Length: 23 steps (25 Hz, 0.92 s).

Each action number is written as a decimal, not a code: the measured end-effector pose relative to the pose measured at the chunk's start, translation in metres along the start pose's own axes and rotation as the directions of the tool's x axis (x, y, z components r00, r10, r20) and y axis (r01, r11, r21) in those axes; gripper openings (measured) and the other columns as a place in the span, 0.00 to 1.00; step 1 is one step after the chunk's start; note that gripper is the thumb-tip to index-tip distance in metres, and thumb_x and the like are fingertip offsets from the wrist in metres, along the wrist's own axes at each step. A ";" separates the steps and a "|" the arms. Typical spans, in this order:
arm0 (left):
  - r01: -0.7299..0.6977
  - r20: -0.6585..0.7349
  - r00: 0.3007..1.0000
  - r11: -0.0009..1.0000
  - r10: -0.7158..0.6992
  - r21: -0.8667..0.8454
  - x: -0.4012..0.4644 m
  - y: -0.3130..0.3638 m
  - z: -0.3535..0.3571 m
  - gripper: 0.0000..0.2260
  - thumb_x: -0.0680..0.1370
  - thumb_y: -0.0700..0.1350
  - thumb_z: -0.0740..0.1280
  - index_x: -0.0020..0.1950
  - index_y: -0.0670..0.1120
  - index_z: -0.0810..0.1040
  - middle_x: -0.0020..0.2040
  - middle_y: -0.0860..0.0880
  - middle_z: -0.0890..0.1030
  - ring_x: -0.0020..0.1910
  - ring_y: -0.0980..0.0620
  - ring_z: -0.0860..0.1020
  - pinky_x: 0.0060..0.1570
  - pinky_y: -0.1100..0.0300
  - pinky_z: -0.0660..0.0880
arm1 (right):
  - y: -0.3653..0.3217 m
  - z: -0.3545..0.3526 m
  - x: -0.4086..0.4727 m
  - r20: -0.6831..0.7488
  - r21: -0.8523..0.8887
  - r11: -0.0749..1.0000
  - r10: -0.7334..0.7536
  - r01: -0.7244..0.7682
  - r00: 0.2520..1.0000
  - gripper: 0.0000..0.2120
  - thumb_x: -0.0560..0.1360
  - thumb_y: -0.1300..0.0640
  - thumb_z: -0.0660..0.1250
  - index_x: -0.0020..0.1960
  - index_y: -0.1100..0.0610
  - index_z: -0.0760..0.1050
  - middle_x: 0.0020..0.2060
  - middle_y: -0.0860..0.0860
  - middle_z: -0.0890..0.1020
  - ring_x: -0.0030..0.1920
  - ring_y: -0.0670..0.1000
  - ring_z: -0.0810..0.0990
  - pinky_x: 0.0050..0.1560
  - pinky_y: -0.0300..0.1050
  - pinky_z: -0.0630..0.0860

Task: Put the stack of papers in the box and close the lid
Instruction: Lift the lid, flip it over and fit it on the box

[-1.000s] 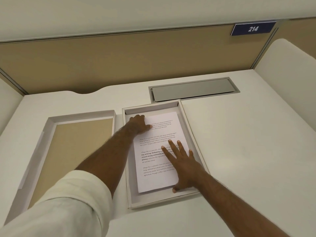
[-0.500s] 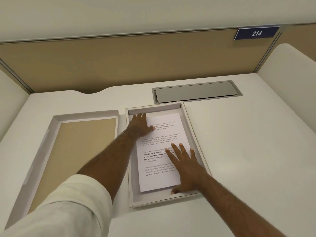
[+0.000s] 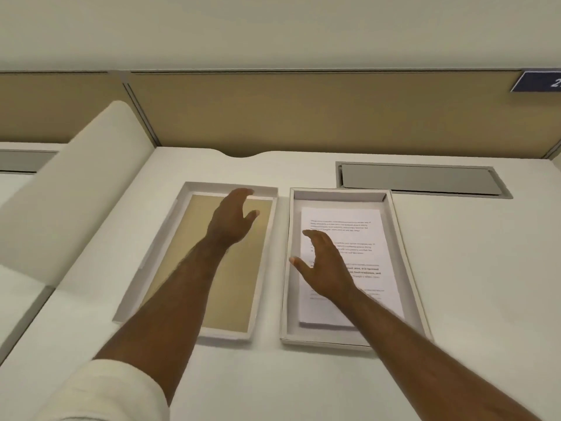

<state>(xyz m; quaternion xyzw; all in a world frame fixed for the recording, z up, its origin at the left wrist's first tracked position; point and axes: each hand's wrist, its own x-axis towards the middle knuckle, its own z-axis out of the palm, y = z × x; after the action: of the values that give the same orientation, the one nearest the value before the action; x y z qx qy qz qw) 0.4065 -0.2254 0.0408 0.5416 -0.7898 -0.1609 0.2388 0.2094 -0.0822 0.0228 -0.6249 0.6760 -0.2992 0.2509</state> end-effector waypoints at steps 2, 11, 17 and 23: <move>0.117 -0.085 0.990 0.993 -0.115 0.011 -0.026 -0.036 -0.025 0.22 0.76 0.46 0.70 0.69 0.43 0.73 0.69 0.45 0.76 0.68 0.44 0.73 0.66 0.49 0.71 | -0.020 0.019 0.009 0.030 0.050 0.998 0.035 -0.036 0.999 0.28 0.75 0.48 0.68 0.71 0.56 0.66 0.68 0.52 0.72 0.65 0.52 0.74 0.66 0.50 0.72; 0.698 -0.107 0.713 0.686 -0.693 0.207 -0.143 -0.167 -0.070 0.29 0.73 0.50 0.72 0.72 0.44 0.70 0.71 0.41 0.70 0.69 0.38 0.71 0.65 0.40 0.69 | -0.054 0.080 0.029 0.284 -0.248 0.962 0.188 -0.117 0.940 0.22 0.77 0.55 0.64 0.67 0.63 0.66 0.56 0.62 0.79 0.58 0.62 0.78 0.54 0.50 0.74; 0.728 -0.094 0.681 0.658 -0.726 0.194 -0.162 -0.181 -0.059 0.15 0.76 0.43 0.66 0.63 0.46 0.79 0.63 0.41 0.77 0.62 0.36 0.75 0.59 0.43 0.71 | -0.055 0.092 0.023 0.321 -0.274 0.954 0.210 -0.122 0.923 0.09 0.74 0.64 0.63 0.53 0.64 0.75 0.49 0.59 0.80 0.52 0.61 0.79 0.49 0.48 0.78; 0.720 -0.166 0.665 0.684 -0.728 -0.116 -0.162 -0.173 -0.069 0.15 0.79 0.43 0.61 0.64 0.48 0.78 0.62 0.39 0.80 0.60 0.36 0.77 0.58 0.46 0.72 | -0.065 0.084 0.019 0.223 -0.186 0.968 0.208 -0.168 0.952 0.17 0.70 0.70 0.58 0.57 0.67 0.75 0.54 0.62 0.80 0.56 0.63 0.79 0.56 0.53 0.78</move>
<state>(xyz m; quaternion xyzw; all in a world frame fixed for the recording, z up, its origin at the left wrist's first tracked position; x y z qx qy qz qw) 0.6278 -0.1360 -0.0228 0.8186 -0.4785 -0.2036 0.2439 0.3130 -0.1117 0.0121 -0.6077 0.7195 -0.1392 0.3059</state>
